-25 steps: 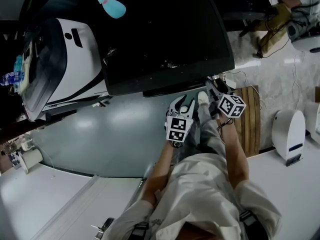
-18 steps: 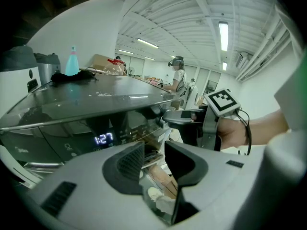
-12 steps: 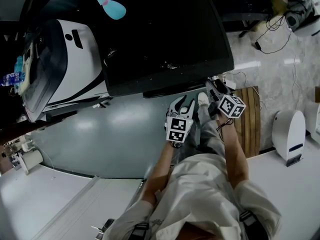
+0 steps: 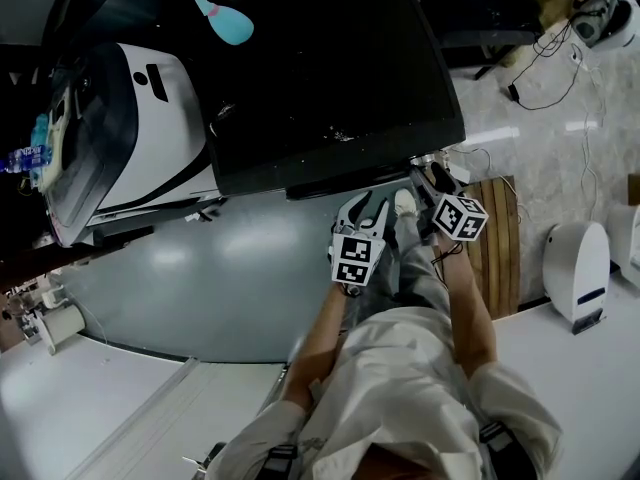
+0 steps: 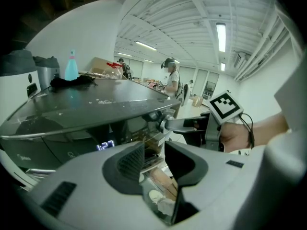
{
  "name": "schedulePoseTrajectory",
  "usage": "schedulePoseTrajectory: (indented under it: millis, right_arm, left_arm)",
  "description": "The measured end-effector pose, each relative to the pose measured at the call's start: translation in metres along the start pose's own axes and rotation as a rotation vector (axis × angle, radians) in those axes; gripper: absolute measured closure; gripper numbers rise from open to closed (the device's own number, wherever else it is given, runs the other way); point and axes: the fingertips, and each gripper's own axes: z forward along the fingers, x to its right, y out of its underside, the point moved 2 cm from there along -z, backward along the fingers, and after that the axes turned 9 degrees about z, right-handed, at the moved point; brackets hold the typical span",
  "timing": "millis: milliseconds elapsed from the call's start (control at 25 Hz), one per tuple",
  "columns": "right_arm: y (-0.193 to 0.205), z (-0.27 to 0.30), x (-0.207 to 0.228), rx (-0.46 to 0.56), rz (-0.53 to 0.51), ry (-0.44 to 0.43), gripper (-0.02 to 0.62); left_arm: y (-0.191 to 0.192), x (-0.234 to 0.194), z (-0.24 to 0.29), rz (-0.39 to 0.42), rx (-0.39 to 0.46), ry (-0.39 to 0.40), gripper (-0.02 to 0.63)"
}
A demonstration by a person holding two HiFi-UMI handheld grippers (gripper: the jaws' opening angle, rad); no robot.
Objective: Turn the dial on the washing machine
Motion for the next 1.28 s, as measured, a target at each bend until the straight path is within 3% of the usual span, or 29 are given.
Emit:
schedulePoseTrajectory:
  millis: [320,680,1280]
  right_arm:
    - [-0.003,-0.027,-0.019,-0.003,-0.212,0.048,0.32]
    - [-0.01,-0.056,-0.079,0.011,-0.483,0.021,0.33]
    - [0.001,-0.1,-0.131,0.059,-0.597,0.04,0.364]
  left_arm:
    - [-0.013,-0.007,-0.01,0.013,0.04,-0.005,0.468]
    - [-0.035,-0.015,-0.029,0.042,0.106,-0.016,0.468]
    - [-0.047,-0.018,-0.075,0.083,0.183,-0.025,0.468]
